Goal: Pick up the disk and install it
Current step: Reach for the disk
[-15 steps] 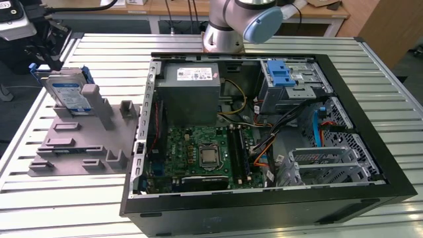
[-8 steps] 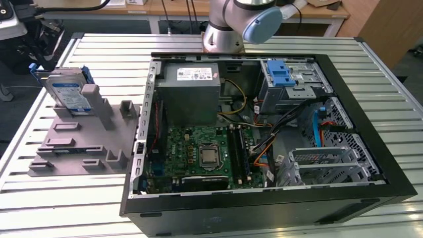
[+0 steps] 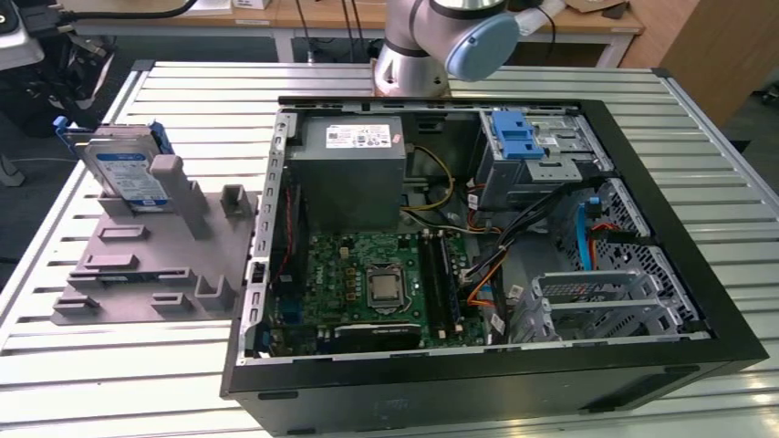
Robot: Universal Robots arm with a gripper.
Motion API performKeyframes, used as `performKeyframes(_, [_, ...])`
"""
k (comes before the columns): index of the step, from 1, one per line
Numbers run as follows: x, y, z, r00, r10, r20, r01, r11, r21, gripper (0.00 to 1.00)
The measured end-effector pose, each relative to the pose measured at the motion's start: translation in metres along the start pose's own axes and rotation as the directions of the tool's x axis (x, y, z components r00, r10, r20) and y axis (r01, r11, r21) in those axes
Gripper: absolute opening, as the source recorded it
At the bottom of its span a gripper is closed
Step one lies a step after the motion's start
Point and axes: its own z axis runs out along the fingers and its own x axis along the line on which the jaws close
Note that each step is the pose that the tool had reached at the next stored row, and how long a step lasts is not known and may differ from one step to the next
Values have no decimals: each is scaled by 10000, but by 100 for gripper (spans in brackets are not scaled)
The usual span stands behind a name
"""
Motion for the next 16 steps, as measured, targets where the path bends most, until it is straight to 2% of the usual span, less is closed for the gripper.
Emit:
performKeyframes(3, [47, 1, 0, 10000, 1, -1, -1, 10000, 0, 11])
performKeyframes(8, [76, 37, 4, 10000, 74, 4, -74, 10000, -1, 11])
performKeyframes(12, [125, 42, 4, 10000, 84, 4, -84, 10000, 0, 11])
performKeyframes(16, [134, 42, 4, 10000, 83, 4, -83, 10000, 0, 11])
